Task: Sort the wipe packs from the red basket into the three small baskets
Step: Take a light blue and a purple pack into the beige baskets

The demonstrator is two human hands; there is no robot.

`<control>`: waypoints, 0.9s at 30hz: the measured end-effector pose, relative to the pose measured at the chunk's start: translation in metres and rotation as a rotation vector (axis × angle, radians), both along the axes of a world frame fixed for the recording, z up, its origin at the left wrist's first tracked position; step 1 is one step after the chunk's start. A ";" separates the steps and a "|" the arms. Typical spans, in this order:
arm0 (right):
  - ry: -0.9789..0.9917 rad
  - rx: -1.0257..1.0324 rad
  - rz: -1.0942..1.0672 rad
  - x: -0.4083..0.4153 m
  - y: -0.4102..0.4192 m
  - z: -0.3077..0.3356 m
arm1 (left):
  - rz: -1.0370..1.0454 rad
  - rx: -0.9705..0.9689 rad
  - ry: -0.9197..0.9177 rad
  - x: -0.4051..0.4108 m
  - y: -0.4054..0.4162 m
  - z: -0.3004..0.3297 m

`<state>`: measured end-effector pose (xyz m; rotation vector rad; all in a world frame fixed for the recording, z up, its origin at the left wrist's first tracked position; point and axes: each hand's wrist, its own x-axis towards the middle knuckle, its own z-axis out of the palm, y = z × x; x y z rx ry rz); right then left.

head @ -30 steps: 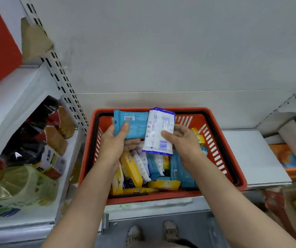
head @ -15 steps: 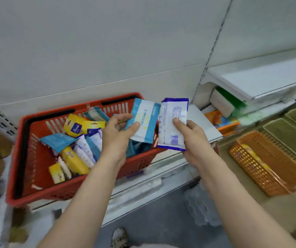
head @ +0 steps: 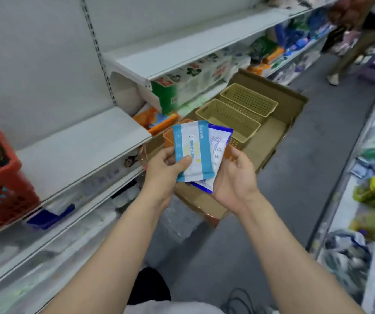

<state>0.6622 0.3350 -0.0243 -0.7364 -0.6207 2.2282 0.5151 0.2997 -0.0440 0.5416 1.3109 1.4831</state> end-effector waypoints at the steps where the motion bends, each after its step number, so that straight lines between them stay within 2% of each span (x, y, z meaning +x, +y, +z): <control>1: 0.004 -0.005 -0.021 0.012 0.005 -0.002 | -0.018 -0.019 -0.007 0.014 0.008 -0.002; 5: -0.172 0.023 -0.085 0.047 0.034 -0.012 | -0.043 -0.039 -0.010 0.046 0.048 -0.007; 11: -0.507 0.041 -0.218 0.096 0.118 -0.038 | 0.102 -0.045 0.053 0.049 0.122 -0.031; 14: -0.553 0.068 -0.258 0.111 0.163 -0.038 | 0.127 -0.005 0.177 0.057 0.164 -0.037; 18: -0.670 0.144 -0.255 0.122 0.218 -0.033 | 0.061 0.008 0.350 0.078 0.212 -0.043; 22: -0.731 0.197 -0.203 0.122 0.262 -0.031 | 0.027 -0.034 0.296 0.091 0.252 -0.040; 27: -0.680 0.220 -0.095 0.108 0.315 -0.049 | 0.008 -0.109 0.211 0.094 0.298 -0.045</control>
